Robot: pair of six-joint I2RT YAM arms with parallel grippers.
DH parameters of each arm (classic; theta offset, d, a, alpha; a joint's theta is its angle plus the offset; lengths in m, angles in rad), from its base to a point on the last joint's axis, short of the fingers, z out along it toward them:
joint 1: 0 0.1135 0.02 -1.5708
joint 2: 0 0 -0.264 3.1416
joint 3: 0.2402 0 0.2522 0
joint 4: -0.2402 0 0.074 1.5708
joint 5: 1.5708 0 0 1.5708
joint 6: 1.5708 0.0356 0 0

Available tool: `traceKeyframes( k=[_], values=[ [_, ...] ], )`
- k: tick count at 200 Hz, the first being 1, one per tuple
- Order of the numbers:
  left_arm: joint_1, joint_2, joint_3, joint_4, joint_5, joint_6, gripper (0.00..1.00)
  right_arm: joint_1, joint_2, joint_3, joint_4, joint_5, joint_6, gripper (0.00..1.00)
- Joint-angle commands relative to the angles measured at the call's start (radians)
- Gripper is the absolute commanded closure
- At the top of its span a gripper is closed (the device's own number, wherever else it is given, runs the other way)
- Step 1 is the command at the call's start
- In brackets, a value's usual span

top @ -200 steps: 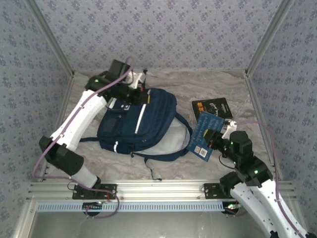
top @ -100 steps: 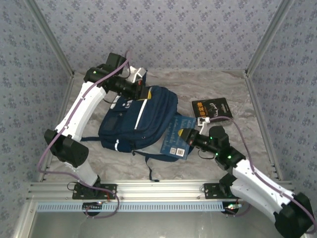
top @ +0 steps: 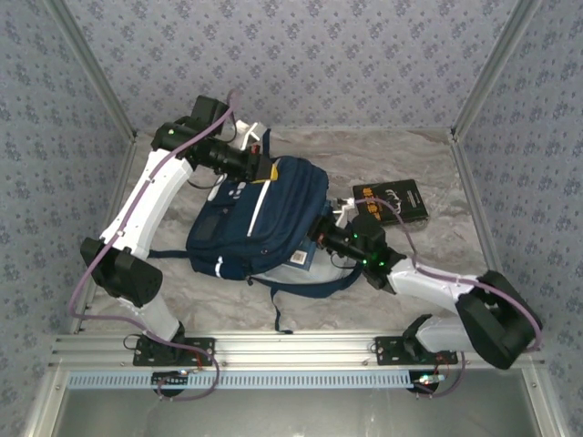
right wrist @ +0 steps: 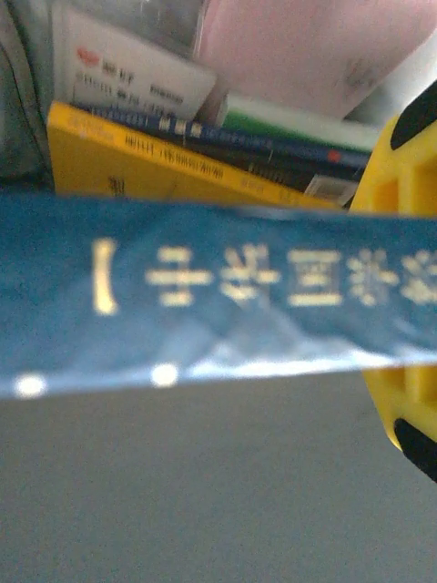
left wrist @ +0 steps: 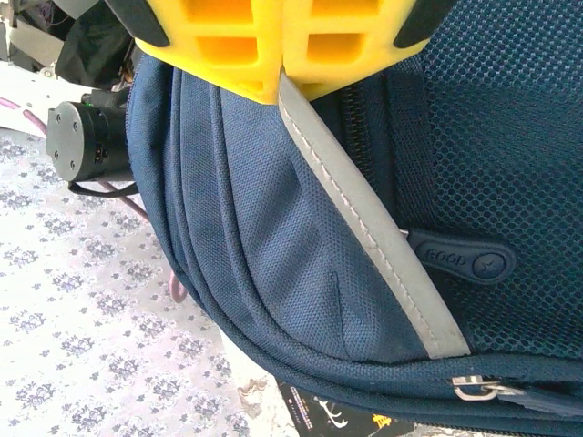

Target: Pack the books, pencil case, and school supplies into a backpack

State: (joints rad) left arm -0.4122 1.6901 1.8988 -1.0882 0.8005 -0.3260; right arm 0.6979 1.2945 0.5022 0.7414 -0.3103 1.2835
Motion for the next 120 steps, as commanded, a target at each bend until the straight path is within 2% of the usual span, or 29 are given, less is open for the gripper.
traceKeyframes(
  k=[1,64,101,120],
  values=[
    [0.0,-0.094,0.02,0.113,0.13,0.0,1.0,0.027,0.069,0.095,0.144,0.025,0.048,1.0],
    [0.012,-0.115,0.019,0.141,0.134,-0.038,1.0,0.08,0.318,0.262,0.035,0.193,0.05,1.0],
    [0.019,-0.122,0.007,0.155,0.143,-0.048,1.0,0.094,0.499,0.418,0.009,0.183,0.038,1.0],
    [0.024,-0.124,-0.002,0.161,0.148,-0.051,1.0,0.112,0.56,0.467,-0.01,0.219,0.042,1.0]
  ],
)
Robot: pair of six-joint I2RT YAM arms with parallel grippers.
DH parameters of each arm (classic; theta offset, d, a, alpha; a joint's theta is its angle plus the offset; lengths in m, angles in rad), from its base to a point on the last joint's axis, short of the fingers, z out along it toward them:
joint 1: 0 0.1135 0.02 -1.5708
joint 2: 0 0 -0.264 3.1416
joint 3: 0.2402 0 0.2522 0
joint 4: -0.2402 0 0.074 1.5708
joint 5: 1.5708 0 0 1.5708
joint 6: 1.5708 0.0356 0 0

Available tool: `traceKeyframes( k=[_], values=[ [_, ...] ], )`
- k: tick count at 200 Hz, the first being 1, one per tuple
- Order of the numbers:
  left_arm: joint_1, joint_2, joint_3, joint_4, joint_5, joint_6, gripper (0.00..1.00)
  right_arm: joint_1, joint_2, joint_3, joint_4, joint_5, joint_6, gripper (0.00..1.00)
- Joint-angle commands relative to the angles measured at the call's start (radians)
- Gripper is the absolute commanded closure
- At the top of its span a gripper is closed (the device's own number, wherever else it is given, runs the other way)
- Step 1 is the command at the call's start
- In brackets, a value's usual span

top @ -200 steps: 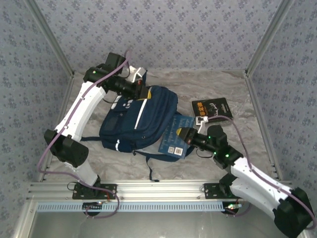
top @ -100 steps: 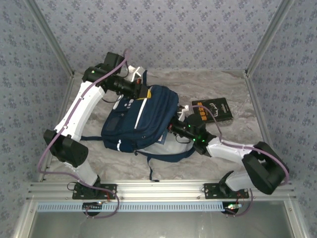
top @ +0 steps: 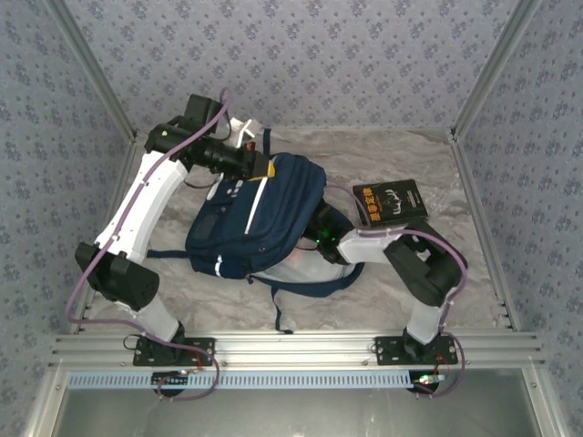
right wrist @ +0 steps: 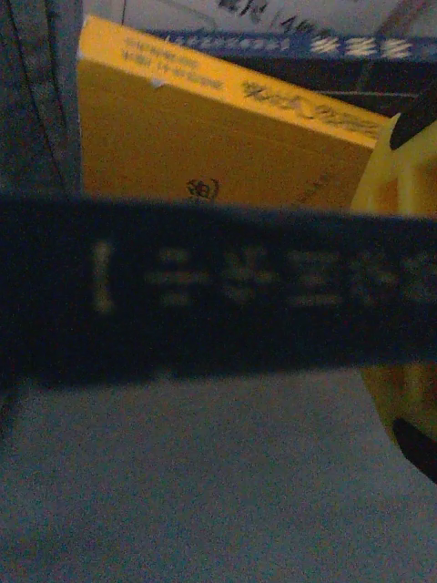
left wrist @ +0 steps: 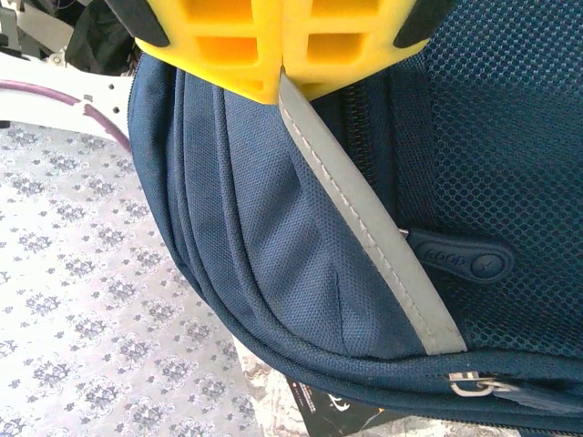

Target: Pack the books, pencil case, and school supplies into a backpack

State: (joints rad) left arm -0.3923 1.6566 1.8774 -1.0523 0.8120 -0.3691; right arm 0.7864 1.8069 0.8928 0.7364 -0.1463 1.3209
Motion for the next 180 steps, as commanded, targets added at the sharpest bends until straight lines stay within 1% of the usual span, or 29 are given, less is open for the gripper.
traceKeyframes(
  k=[1,5,16,39,53,62,67,82,95,149,167,180],
  values=[
    [0.004,-0.09,0.019,0.125,0.137,-0.009,1.0,0.024,0.051,0.079,-0.007,0.056,0.004,1.0],
    [0.005,-0.09,0.017,0.125,0.138,-0.011,1.0,0.031,0.06,0.088,-0.012,0.06,0.002,0.99],
    [0.007,-0.09,0.014,0.128,0.141,-0.013,1.0,0.049,0.081,0.122,-0.044,0.068,-0.018,0.9],
    [0.01,-0.087,0.012,0.135,0.143,-0.019,1.0,0.091,0.102,0.222,-0.205,0.085,-0.102,0.7],
    [0.021,-0.088,0.011,0.141,0.144,-0.027,1.0,0.106,0.092,0.25,-0.273,0.103,-0.147,0.59],
    [0.031,-0.092,0.009,0.148,0.146,-0.035,1.0,0.108,0.076,0.245,-0.305,0.115,-0.161,0.47],
    [0.037,-0.094,0.004,0.154,0.148,-0.039,1.0,0.106,0.063,0.236,-0.326,0.122,-0.168,0.38],
    [0.051,-0.099,-0.007,0.17,0.157,-0.052,1.0,0.098,0.03,0.203,-0.339,0.142,-0.179,0.24],
    [0.056,-0.101,-0.012,0.175,0.156,-0.058,1.0,0.091,0.008,0.185,-0.356,0.138,-0.19,0.22],
    [0.09,-0.107,-0.029,0.188,0.141,-0.08,1.0,0.067,-0.076,0.091,-0.376,0.126,-0.214,0.17],
    [0.105,-0.118,-0.044,0.193,0.13,-0.085,1.0,0.059,-0.112,0.042,-0.318,0.112,-0.229,0.18],
    [0.115,-0.126,-0.059,0.201,0.129,-0.088,1.0,0.047,-0.133,0.012,-0.267,0.073,-0.246,0.18]
  ],
)
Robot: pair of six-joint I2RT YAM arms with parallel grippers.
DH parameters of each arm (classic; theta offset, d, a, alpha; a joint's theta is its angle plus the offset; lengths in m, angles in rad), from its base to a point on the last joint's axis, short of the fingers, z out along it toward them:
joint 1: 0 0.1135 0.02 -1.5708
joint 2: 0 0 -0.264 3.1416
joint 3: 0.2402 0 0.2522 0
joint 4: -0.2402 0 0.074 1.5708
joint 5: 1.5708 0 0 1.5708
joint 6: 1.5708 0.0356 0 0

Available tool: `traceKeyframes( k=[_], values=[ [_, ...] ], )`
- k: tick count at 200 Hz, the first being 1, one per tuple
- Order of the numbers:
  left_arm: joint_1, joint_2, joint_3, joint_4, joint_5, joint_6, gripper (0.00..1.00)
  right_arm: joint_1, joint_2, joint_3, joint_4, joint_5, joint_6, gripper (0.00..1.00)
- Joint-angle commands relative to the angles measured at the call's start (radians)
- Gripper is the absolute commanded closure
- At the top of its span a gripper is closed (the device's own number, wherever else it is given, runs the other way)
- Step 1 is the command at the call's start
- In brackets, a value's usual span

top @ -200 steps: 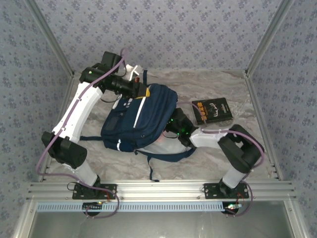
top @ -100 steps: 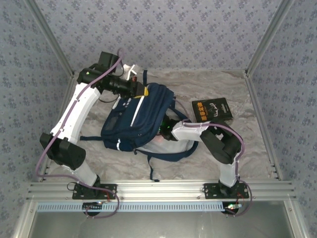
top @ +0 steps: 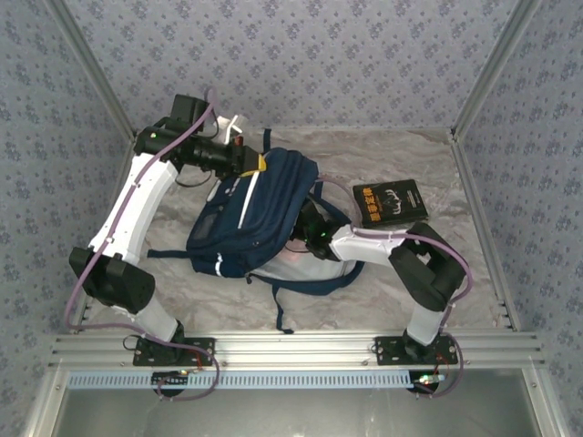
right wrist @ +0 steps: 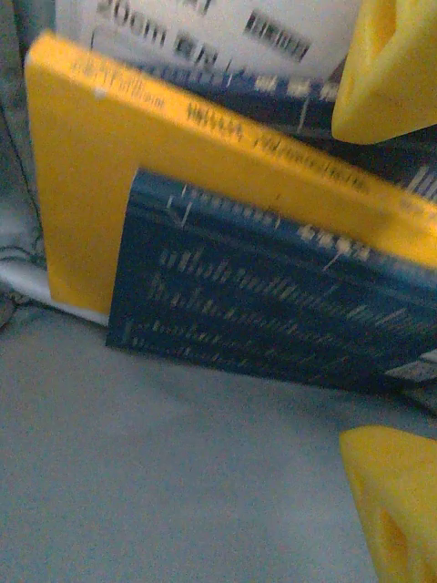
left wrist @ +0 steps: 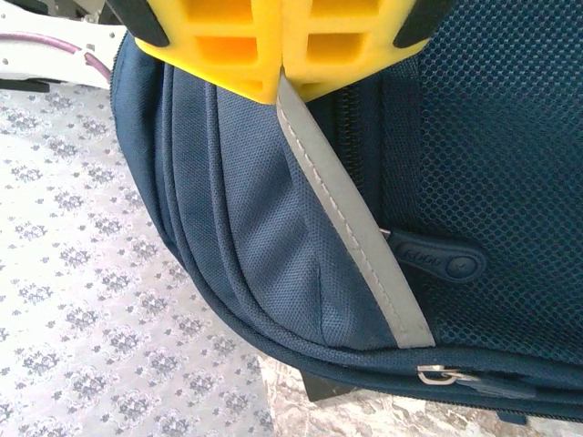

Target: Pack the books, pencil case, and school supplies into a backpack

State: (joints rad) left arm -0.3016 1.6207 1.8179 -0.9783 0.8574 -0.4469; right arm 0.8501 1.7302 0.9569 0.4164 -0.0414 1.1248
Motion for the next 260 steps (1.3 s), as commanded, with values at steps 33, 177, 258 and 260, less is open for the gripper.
traceKeyframes(
  k=[33,177,258,260],
  values=[
    [0.05,-0.118,-0.03,0.113,0.032,-0.002,1.0,-0.045,-0.145,-0.147,0.091,-0.042,-0.062,0.2],
    [-0.037,-0.064,-0.265,0.043,-0.834,0.141,0.94,-0.429,-0.421,-0.074,-0.666,0.224,-0.466,0.22],
    [-0.091,-0.313,-0.704,0.662,-0.438,-0.004,0.38,-0.764,0.13,0.41,-0.853,0.105,-0.569,0.3],
    [-0.093,-0.314,-0.708,0.664,-0.434,-0.004,0.38,-0.768,0.143,0.42,-0.858,0.1,-0.569,0.3]
  ],
)
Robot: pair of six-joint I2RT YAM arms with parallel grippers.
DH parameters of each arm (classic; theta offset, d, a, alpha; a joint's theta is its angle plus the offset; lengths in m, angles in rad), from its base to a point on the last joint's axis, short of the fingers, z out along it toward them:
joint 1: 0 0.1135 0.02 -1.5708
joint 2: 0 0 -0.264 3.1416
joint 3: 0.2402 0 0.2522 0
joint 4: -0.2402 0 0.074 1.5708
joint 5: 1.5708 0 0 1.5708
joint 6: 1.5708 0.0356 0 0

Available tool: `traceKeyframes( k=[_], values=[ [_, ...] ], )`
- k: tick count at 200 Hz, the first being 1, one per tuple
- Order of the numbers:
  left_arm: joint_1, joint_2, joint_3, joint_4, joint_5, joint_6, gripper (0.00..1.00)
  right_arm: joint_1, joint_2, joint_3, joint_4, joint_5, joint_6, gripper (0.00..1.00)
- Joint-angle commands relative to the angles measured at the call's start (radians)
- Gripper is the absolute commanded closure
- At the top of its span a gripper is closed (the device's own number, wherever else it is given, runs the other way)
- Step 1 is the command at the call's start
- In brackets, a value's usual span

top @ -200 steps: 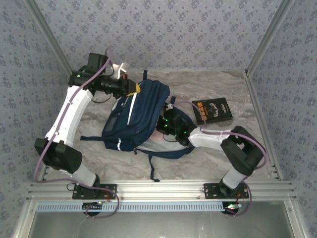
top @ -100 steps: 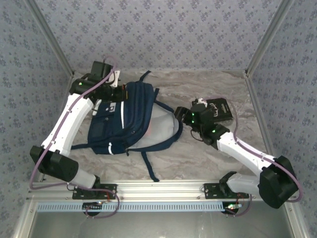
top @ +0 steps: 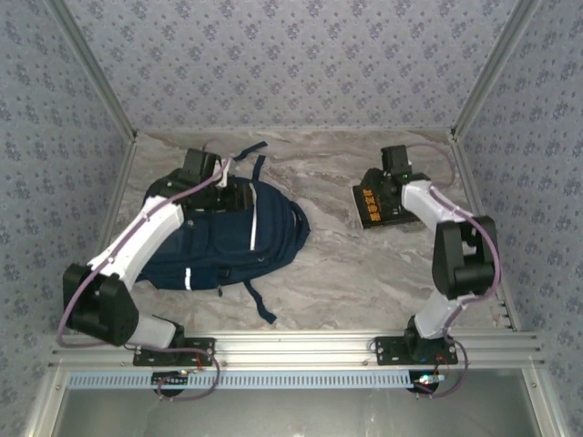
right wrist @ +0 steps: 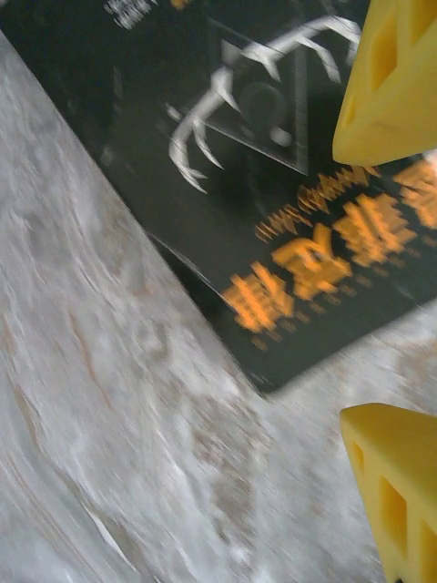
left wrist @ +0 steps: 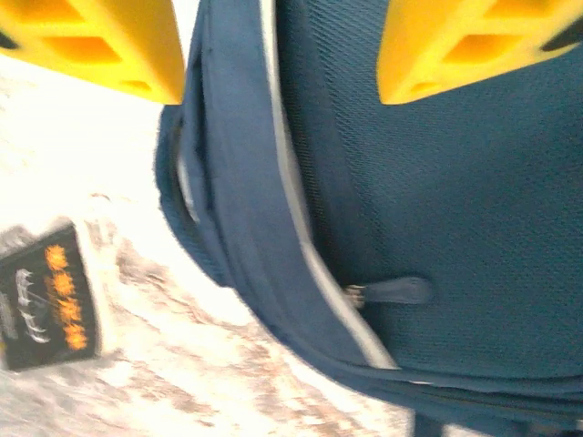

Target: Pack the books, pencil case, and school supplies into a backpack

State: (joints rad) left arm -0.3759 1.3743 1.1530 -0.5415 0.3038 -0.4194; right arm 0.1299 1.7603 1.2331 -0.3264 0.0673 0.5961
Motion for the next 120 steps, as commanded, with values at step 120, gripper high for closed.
traceKeyframes(
  k=[120],
  values=[
    [-0.084,-0.071,-0.016,0.17,0.099,-0.008,0.39,-0.111,0.271,0.123,-0.137,-0.158,0.073,0.24]
  ],
)
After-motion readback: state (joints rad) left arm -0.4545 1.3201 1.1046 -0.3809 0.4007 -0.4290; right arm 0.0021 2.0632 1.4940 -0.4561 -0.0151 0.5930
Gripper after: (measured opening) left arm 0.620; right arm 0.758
